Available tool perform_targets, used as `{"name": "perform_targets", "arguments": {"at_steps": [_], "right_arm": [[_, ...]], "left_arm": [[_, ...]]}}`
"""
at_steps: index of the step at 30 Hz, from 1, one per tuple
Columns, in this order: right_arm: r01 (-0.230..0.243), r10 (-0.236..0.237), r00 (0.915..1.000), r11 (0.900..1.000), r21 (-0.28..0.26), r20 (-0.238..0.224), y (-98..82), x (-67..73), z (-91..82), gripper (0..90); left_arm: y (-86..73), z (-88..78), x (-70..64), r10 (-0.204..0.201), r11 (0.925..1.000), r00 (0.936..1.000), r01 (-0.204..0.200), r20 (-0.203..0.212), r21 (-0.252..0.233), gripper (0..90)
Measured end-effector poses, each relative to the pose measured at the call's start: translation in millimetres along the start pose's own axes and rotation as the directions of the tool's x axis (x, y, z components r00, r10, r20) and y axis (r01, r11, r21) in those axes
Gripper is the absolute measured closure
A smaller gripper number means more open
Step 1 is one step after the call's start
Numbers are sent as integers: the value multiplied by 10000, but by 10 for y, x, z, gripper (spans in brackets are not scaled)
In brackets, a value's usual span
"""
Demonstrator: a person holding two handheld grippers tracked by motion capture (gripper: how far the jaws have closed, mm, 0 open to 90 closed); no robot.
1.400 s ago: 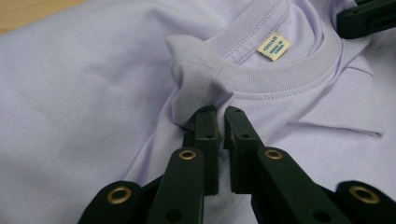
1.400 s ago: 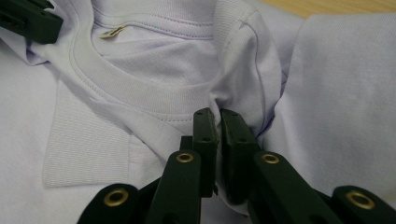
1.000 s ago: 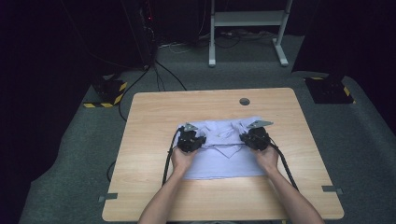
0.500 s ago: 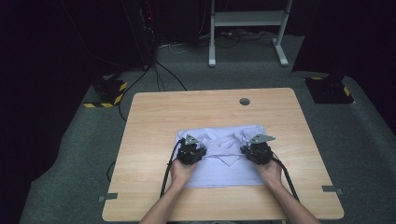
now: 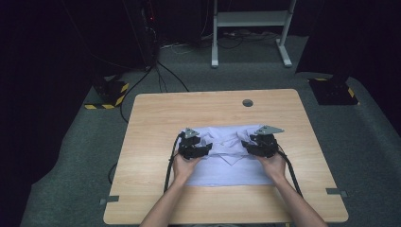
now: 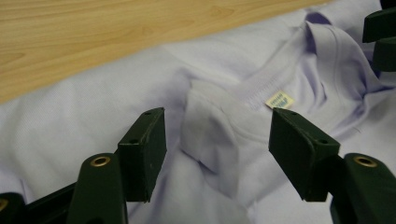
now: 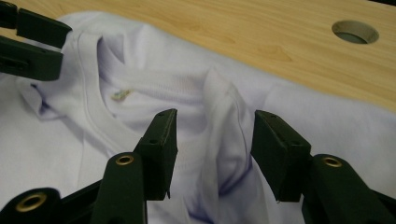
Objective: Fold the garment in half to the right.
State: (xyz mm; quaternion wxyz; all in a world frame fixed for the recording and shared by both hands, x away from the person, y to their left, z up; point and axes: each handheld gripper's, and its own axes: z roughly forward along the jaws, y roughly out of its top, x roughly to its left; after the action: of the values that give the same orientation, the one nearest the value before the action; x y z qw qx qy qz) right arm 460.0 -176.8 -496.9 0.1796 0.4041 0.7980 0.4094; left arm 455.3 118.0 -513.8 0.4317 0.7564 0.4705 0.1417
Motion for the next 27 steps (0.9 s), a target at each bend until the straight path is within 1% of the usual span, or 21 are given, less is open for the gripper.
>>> {"name": "perform_targets", "arguments": {"at_steps": [2, 5, 6, 7, 8, 9, 10, 11, 12, 13, 16, 17, 18, 21, 24, 27], "right_arm": [[59, -59, 10000, 10000, 29, 23, 86, 12, 61, 507], [137, -137, 9999, 9998, 121, 30, 192, 32, 180, 529], [84, -85, 10000, 9993, 375, 29, 225, 25, 231, 532], [79, -85, 9999, 9986, 519, 108, 249, 17, 278, 554], [37, -47, 9998, 9987, 514, 200, 258, 5, 312, 582], [-94, 85, 9998, 9984, 552, 168, 259, -19, 341, 614], [-94, 85, 9998, 9984, 552, 168, 259, -19, 341, 614], [-220, 216, 9997, 9974, 682, 77, 255, -44, 369, 647], [-151, 147, 9999, 9950, 985, 50, 245, -63, 405, 699], [-122, 118, 9999, 9947, 1020, 44, 239, -66, 407, 722], [-268, 286, 9994, 9958, 870, -195, 227, -104, 349, 799], [-297, 317, 9992, 9965, 777, -241, 223, -110, 316, 812], [-220, 239, 9993, 9973, 696, -274, 217, -110, 283, 821], [48, -19, 9992, 9976, 698, -411, 198, -85, 189, 837], [90, -65, 9984, 9990, 444, -560, 165, -60, 64, 841], [325, -299, 9974, 9987, 393, -654, 109, -8, -65, 841]], "left_arm": [[58, 57, 33, -87, 9994, 9999, 91, -122, 324, 373], [112, 138, 59, -108, 9987, 9999, 110, -51, 500, 420], [124, 162, 62, -94, 9983, 10000, 92, 28, 583, 453], [131, 186, 64, -83, 9980, 9999, 78, 79, 620, 484], [135, 206, 67, -50, 9978, 9999, 39, 163, 662, 526], [139, 224, 67, -13, 9970, 9997, -6, 254, 770, 569], [139, 224, 67, -13, 9970, 9997, -6, 254, 770, 614], [141, 241, 60, 33, 9963, 9990, -71, 436, 853, 614], [141, 241, 55, 59, 9963, 9987, -103, 515, 853, 686], [143, 235, 54, 127, 9962, 9981, -178, 602, 848, 721], [153, 185, 42, 229, 9970, 9963, -289, 826, 722, 806], [160, 160, 37, 314, 9969, 9955, -375, 890, 687, 821], [166, 134, 30, 415, 9967, 9946, -478, 951, 653, 830], [177, 54, 0, 662, 9960, 9920, -722, 1076, 532, 839], [171, -49, -42, 806, 9955, 9885, -862, 1279, 393, 839], [141, -139, -88, 1009, 9941, 9851, -1055, 1393, 265, 839]]}}
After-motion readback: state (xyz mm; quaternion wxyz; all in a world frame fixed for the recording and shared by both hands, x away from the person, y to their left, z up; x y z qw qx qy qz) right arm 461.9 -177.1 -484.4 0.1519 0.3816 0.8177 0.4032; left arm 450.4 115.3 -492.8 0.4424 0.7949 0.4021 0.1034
